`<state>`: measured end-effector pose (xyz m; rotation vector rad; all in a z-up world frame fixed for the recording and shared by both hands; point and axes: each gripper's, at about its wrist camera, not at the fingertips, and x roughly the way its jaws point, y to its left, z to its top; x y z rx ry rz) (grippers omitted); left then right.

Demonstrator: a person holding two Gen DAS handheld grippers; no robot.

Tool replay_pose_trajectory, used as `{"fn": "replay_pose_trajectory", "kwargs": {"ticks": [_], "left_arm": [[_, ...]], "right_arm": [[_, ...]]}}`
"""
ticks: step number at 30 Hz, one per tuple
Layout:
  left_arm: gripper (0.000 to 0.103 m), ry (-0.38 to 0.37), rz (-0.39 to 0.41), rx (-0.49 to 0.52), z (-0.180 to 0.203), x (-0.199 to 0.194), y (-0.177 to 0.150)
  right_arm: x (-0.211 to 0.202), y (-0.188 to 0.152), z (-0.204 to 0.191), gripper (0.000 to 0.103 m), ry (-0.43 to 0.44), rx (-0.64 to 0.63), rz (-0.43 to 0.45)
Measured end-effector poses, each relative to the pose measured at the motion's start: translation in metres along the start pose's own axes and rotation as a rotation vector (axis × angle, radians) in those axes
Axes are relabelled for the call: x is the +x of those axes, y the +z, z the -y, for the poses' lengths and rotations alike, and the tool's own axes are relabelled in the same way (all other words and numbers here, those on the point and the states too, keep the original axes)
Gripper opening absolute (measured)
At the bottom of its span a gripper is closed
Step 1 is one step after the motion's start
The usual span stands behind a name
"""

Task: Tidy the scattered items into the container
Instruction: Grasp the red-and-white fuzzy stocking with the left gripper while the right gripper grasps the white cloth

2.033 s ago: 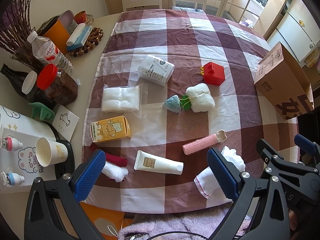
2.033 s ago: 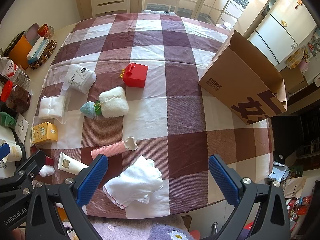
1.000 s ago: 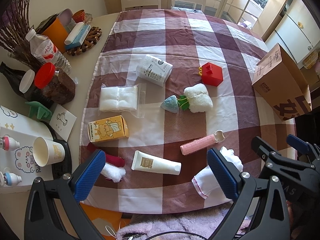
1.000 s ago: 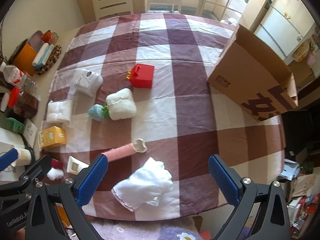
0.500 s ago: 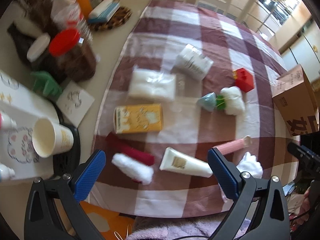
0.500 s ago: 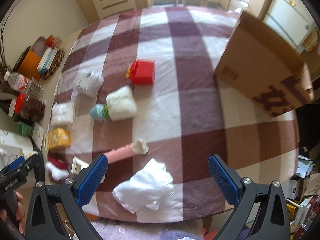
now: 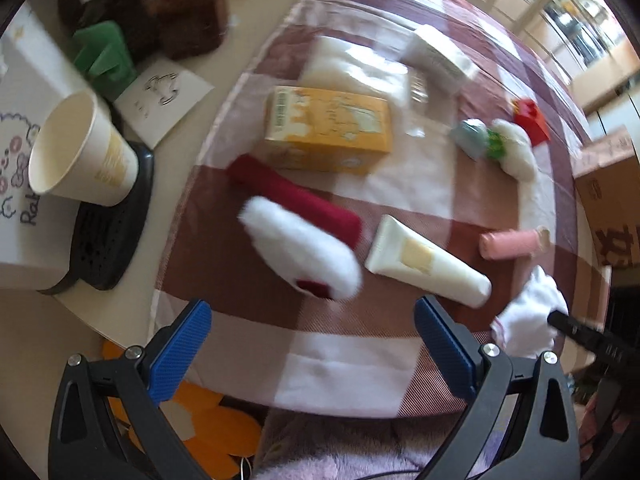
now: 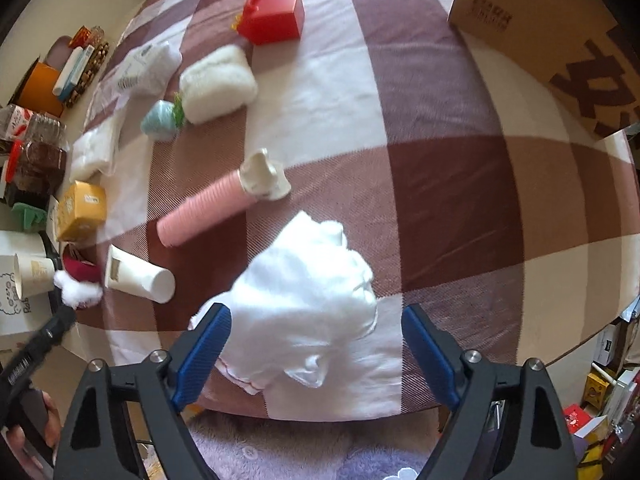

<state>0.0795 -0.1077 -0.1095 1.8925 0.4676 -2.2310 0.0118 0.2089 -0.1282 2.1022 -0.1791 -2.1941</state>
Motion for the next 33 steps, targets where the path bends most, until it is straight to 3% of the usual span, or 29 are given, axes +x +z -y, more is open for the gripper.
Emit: {"fn": "replay_pose_trajectory", "kwargs": {"ticks": [4, 10, 19, 25, 30, 33], "left_arm": [[0.102, 0.031, 0.012, -0.041, -0.013, 0.006, 0.013], [0.102, 0.019, -0.006, -0.147, -0.022, 0.018, 0.035], [0.102, 0.080, -0.057, -0.154, -0.009, 0.049, 0.049], [0.089, 0.112, -0.069, -0.148, -0.006, 0.062, 0.048], [0.087, 0.125, -0.047, -0.160, -0.005, 0.060, 0.047], [0.079, 0.130, -0.032, -0.160, -0.003, 0.058, 0.048]], "right_arm": [[0.009, -0.004, 0.000, 0.089, -0.005, 0.006, -0.003], [0.015, -0.006, -0.005, 0.089, 0.000, 0.005, -0.016], [0.036, -0.007, -0.013, 0.089, 0.001, 0.018, -0.057], [0.041, -0.005, -0.022, 0.090, -0.026, 0.007, -0.047], [0.039, -0.005, -0.030, 0.070, -0.089, -0.019, -0.017], [0.038, -0.006, -0.033, 0.056, -0.112, -0.029, -0.007]]}}
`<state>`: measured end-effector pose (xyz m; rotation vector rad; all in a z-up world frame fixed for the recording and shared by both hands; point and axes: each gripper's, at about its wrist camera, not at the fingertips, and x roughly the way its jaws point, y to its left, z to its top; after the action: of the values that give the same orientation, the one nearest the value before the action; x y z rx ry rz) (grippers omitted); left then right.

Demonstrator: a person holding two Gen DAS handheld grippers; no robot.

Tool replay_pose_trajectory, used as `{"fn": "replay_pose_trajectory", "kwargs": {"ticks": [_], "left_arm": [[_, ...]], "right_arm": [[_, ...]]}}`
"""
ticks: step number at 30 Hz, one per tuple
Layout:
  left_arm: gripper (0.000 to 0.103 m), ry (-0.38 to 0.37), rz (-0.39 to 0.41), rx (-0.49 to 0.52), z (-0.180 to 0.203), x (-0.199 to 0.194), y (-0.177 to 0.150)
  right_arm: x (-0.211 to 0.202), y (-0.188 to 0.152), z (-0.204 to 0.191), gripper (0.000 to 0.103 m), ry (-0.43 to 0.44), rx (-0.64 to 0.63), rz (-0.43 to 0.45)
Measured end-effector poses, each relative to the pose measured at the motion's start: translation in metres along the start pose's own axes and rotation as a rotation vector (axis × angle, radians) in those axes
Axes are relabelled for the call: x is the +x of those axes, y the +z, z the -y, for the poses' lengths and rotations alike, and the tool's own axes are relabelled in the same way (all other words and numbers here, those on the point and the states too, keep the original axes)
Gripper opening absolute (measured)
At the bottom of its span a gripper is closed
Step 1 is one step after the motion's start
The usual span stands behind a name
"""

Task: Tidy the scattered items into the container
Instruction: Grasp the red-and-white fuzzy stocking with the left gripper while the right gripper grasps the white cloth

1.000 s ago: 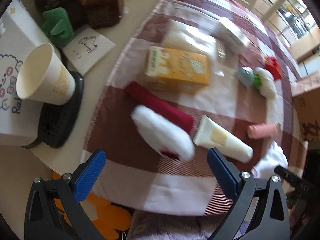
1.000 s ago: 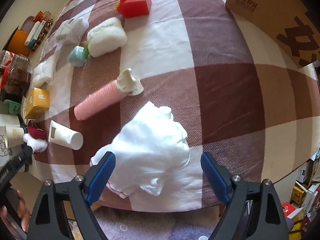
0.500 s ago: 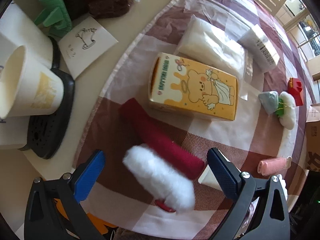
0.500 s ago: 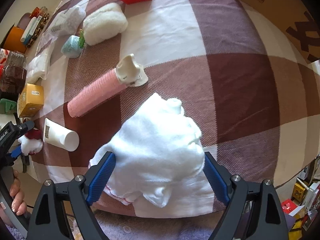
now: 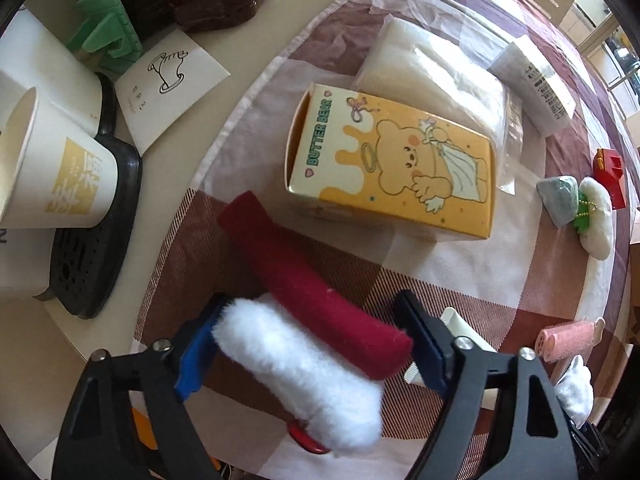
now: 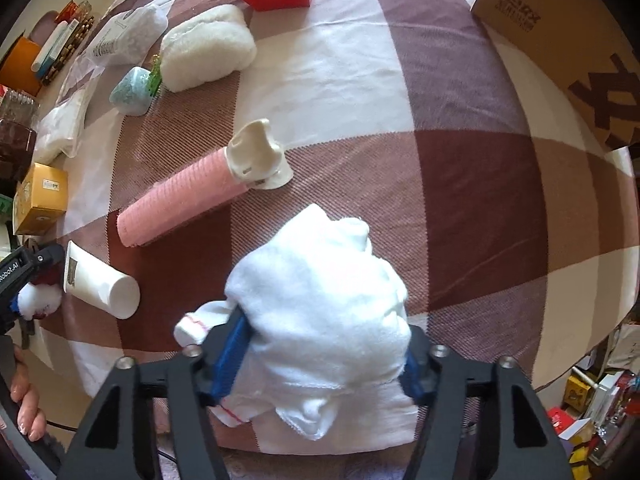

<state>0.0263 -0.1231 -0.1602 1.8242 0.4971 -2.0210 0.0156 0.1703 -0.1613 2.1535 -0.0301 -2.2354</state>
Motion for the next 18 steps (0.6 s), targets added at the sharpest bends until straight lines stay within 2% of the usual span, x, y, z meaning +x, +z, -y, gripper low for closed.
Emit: {"fn": "replay_pose_trajectory", "kwargs": {"ticks": [2, 9, 18], "left_arm": [[0.068, 0.006, 0.013, -0.001, 0.001, -0.003, 0.000], [0.055, -0.011, 0.028, -0.009, -0.002, -0.010, -0.002], [0.052, -0.012, 0.054, 0.007, -0.005, -0.029, -0.005]], "right_arm": [[-0.001, -0.001, -0.002, 0.047, 0.000, -0.007, 0.006], [-0.003, -0.004, -0.008, 0.027, 0.037, -0.009, 0.015], [-0.017, -0.003, -0.018, 0.024, 0.058, -0.018, 0.051]]}}
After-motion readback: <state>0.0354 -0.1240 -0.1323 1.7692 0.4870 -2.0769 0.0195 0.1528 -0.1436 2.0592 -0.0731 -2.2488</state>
